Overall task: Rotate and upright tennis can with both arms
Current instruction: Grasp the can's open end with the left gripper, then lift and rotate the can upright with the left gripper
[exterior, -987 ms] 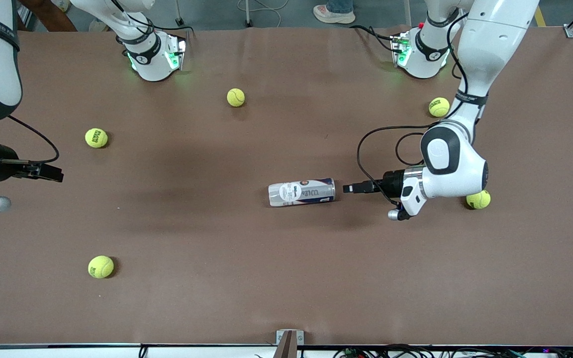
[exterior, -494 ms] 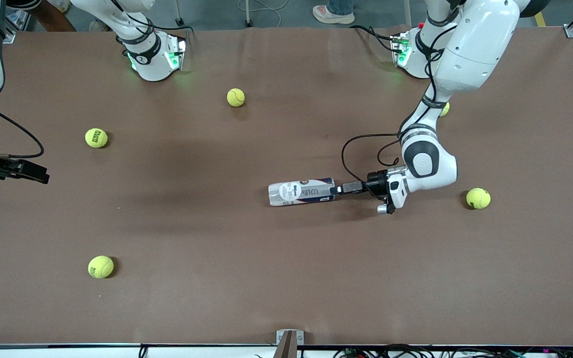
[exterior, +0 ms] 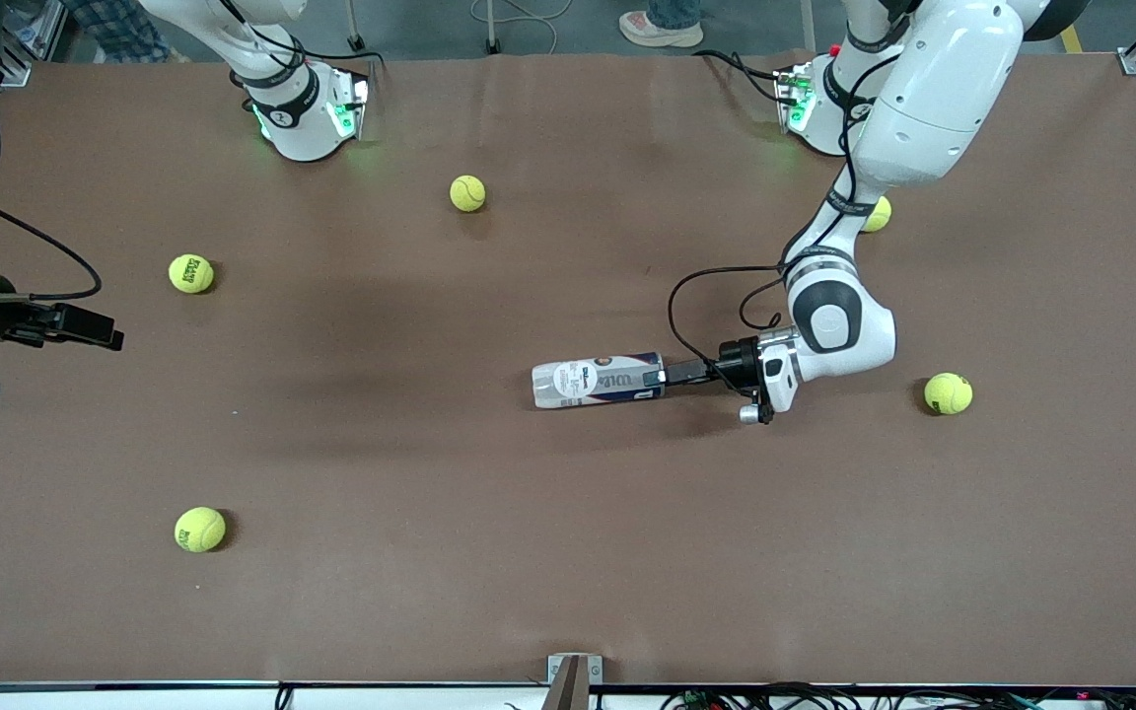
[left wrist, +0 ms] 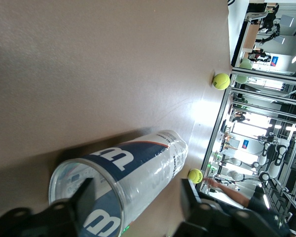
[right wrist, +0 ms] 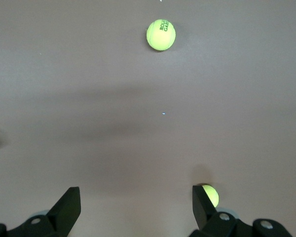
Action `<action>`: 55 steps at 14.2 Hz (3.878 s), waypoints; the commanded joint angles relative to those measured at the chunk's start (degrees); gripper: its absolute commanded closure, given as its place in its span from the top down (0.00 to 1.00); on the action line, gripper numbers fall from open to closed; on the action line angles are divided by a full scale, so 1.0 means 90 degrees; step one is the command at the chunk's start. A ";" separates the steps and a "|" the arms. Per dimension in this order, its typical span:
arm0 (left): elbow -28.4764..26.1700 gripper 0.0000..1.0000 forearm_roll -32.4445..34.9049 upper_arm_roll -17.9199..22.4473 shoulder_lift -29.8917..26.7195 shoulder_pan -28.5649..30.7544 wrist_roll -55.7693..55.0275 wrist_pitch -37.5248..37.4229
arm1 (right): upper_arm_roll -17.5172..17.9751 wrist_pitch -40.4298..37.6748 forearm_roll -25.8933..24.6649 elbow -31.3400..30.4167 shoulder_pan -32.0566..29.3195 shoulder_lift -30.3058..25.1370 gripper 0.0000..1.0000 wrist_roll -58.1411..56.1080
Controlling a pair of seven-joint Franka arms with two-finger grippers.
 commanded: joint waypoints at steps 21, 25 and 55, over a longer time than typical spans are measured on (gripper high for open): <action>0.1356 0.00 0.4938 -0.0092 -0.1649 -0.0216 -0.5512 0.0023 | -0.0480 -0.0255 -0.0334 -0.1021 0.0257 -0.1472 1.00 -0.0891; 0.1970 0.00 0.7095 -0.0122 -0.1719 -0.0801 -0.7855 0.0013 | -0.0461 -0.0048 -0.0334 -0.1610 0.0266 -0.2051 1.00 -0.0891; 0.4335 0.69 1.1046 0.0699 0.0157 -0.3938 -1.1563 -0.1637 | -0.0382 -0.0322 -0.0246 -0.1561 0.0179 -0.2305 1.00 -0.0959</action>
